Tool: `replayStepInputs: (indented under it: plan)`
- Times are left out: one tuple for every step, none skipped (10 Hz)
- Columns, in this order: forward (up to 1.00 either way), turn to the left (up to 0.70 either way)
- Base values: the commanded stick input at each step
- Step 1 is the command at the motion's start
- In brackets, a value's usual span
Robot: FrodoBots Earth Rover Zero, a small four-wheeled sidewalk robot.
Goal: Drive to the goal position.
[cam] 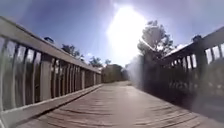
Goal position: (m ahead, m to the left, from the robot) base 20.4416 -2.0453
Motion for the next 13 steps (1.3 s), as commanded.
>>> replayStepInputs:
  plan:
    - [0.7, 0.0]
    - [0.7, 0.0]
    - [0.7, 0.0]
    - [0.7, 0.0]
    - [0.7, 0.0]
    - [0.7, 0.0]
    - [0.7, 0.0]
    - [0.7, 0.0]
    - [0.7, 0.0]
    - [0.7, 0.0]
    - [0.7, 0.0]
    - [0.7, 0.0]
    - [0.7, 0.0]
